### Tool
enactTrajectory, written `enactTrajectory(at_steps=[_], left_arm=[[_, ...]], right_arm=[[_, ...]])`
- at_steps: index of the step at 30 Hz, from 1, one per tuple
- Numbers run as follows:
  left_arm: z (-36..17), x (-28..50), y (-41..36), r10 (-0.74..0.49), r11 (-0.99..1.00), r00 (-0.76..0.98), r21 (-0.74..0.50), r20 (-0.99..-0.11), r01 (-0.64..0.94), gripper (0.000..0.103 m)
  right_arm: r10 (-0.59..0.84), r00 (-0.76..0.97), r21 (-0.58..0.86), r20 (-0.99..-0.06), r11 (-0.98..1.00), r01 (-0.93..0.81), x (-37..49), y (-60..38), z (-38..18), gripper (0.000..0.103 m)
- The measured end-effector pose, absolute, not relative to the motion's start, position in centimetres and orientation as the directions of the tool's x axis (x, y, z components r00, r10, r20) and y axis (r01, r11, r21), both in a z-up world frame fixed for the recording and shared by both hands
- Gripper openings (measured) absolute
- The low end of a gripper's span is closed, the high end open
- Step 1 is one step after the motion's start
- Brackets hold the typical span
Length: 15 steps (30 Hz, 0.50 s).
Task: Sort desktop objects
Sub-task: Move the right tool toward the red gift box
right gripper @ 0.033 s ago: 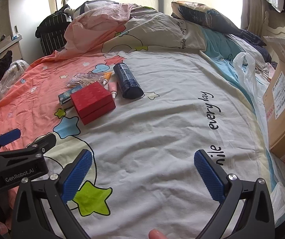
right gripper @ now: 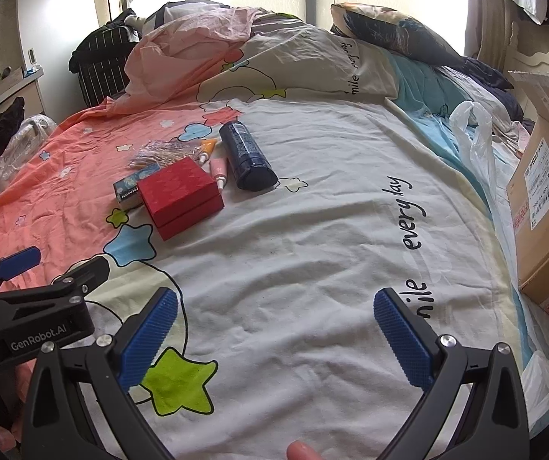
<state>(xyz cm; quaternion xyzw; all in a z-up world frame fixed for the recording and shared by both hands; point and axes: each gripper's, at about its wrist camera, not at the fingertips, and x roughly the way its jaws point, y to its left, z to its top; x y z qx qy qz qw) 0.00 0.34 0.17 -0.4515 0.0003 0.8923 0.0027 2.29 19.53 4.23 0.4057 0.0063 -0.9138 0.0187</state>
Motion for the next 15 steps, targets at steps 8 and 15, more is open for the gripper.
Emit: enactTrajectory(at_steps=[8, 15], left_arm=[[0.6, 0.1, 0.9, -0.009, -0.998, -0.599, 0.042, -0.801, -0.041, 0.103], [0.5, 0.5, 1.3, 0.006, -0.997, -0.624, 0.04, -0.782, -0.06, 0.103]], right_arm=[[-0.045, -0.673, 0.022, -0.738, -0.999, 0.042, 2.4, 19.5, 4.5, 0.103], [-0.073, -0.665, 0.062, -0.744, -0.997, 0.04, 2.5, 19.9, 4.2, 0.103]])
